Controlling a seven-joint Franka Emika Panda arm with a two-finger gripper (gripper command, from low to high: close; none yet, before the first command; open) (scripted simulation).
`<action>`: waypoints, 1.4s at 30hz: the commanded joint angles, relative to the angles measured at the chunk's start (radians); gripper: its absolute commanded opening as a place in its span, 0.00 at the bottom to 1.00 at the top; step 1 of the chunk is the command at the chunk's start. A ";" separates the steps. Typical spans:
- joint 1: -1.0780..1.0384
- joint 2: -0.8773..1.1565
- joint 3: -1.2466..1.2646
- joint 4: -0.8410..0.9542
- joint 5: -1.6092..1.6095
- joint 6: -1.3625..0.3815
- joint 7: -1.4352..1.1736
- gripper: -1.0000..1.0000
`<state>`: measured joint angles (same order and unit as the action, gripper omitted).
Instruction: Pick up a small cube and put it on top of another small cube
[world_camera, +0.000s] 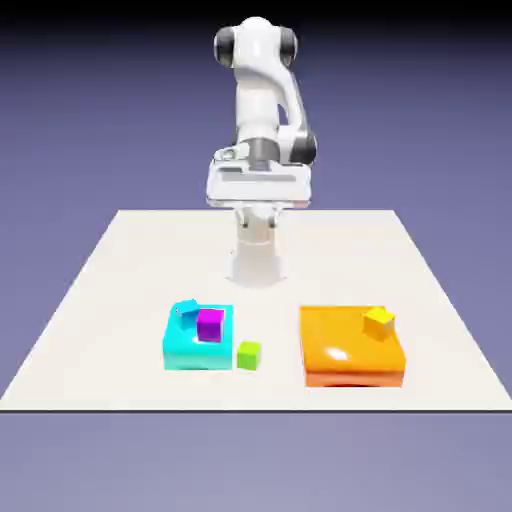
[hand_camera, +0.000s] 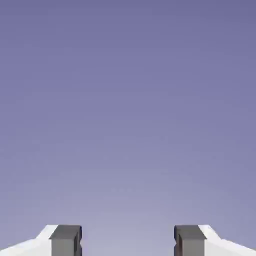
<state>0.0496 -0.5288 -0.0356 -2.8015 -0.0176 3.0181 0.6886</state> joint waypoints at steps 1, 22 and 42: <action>0.031 0.034 -0.030 0.007 -0.015 -0.016 -0.044 0.50; 0.592 0.756 -0.558 0.150 -0.265 -0.262 -0.899 0.50; 0.430 0.473 -0.511 0.206 -0.351 -0.595 -0.841 0.00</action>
<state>0.4722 -0.0557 -0.5467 -2.5951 -0.3674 2.4219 -0.1535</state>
